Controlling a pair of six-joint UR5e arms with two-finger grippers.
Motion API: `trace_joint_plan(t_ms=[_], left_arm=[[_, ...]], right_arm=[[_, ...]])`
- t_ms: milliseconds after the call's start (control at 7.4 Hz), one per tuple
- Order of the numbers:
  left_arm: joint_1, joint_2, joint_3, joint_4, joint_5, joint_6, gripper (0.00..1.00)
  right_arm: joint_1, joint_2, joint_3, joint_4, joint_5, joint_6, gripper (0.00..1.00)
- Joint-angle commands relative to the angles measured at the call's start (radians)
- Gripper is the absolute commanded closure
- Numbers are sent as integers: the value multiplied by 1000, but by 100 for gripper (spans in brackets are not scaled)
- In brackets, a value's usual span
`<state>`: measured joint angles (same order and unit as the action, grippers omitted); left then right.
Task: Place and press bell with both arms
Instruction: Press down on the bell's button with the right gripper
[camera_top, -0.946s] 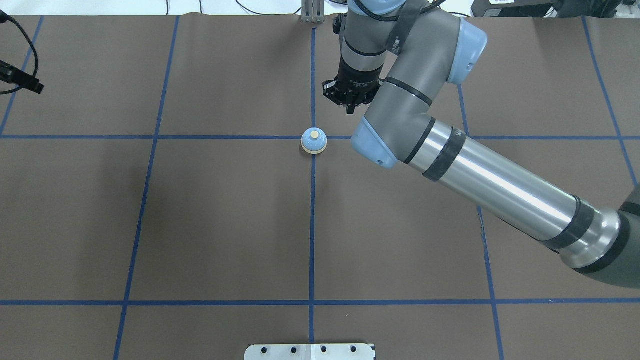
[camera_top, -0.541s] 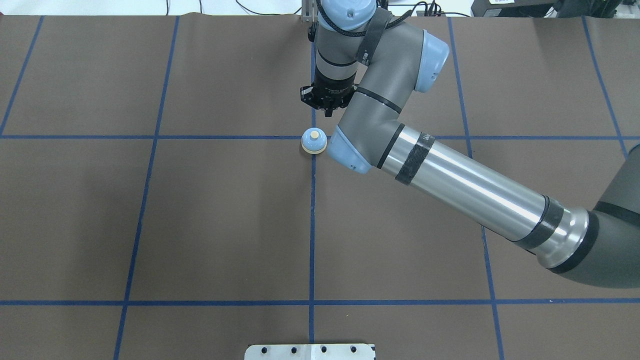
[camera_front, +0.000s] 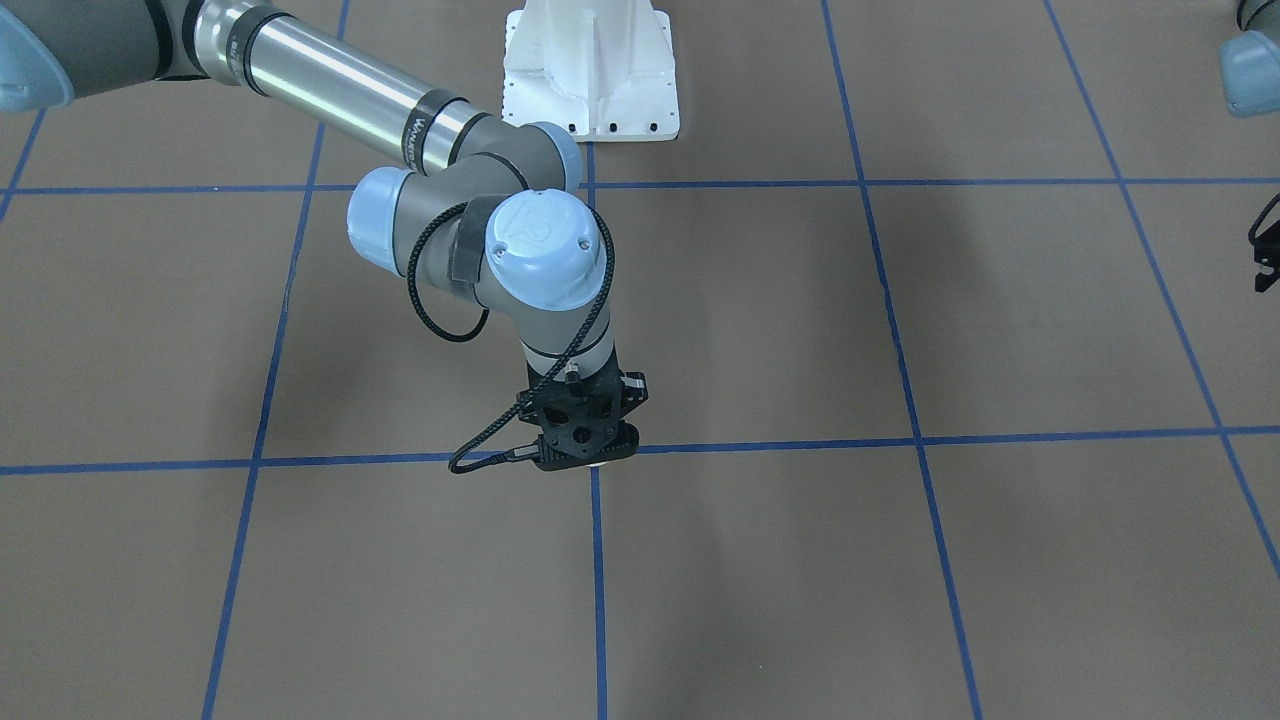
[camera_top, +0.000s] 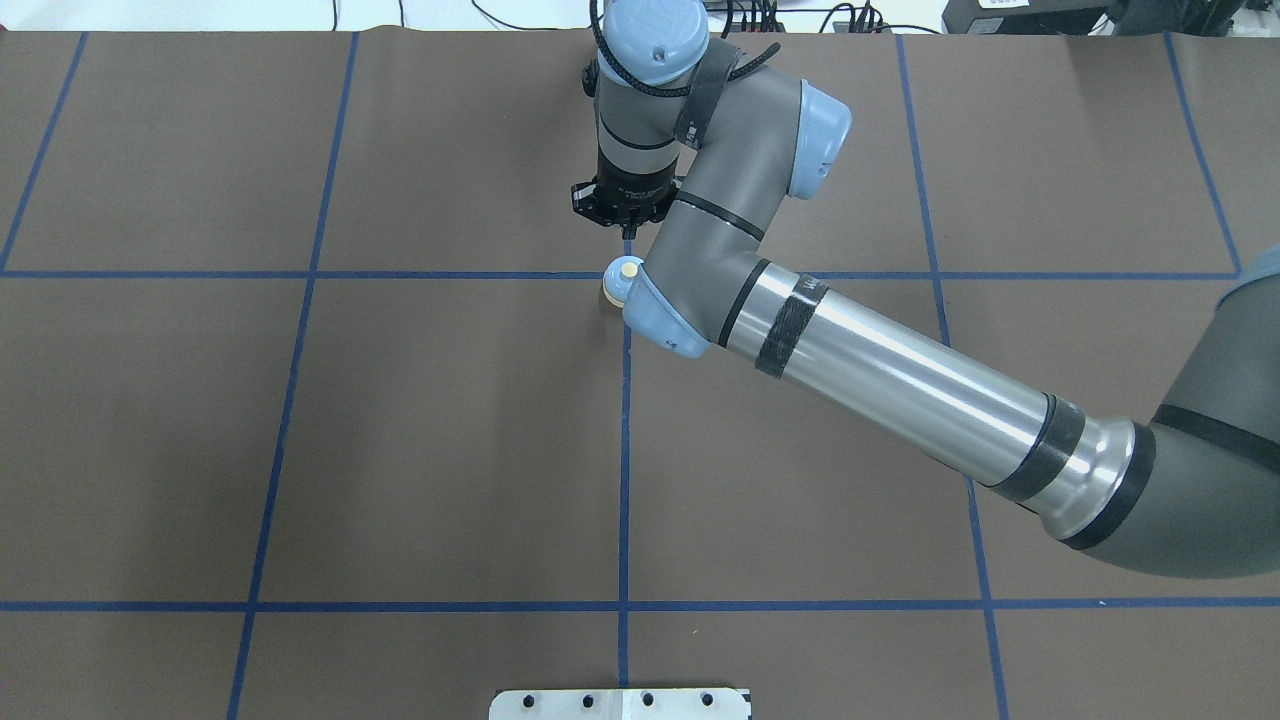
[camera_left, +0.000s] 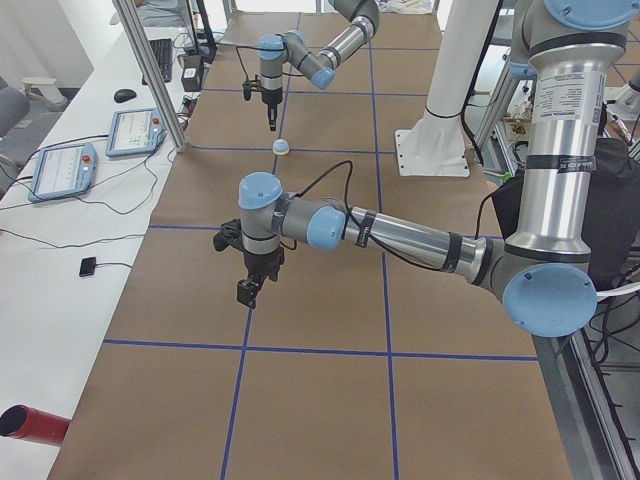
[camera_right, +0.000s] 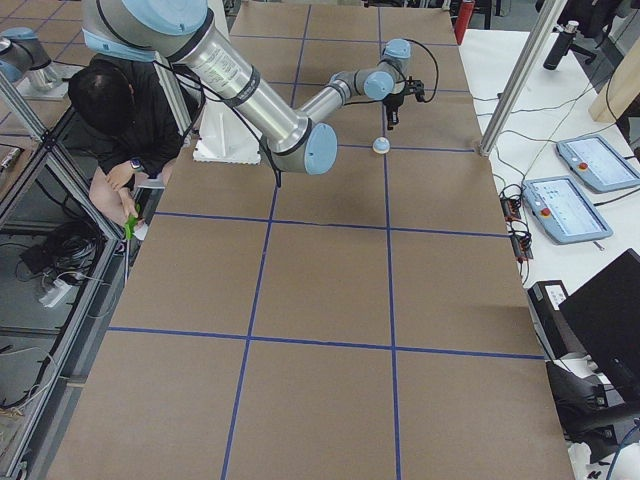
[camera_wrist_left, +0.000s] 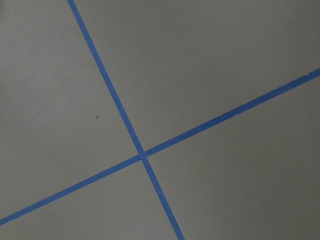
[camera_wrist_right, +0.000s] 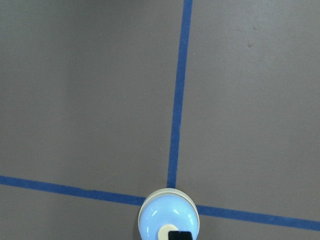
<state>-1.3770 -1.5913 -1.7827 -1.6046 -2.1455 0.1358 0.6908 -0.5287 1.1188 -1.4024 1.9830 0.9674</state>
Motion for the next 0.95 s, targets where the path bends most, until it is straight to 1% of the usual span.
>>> trace_joint_plan(t_ms=[0, 270, 811], left_arm=[[0, 13, -11, 0, 1, 1, 0], [-2, 13, -11, -1, 2, -1, 0], [-7, 13, -11, -1, 7, 1, 0]], right_arm=[[-17, 3, -19, 8, -15, 1, 100], [-28, -1, -42, 9, -18, 1, 100], [-31, 3, -57, 9, -23, 1, 100]])
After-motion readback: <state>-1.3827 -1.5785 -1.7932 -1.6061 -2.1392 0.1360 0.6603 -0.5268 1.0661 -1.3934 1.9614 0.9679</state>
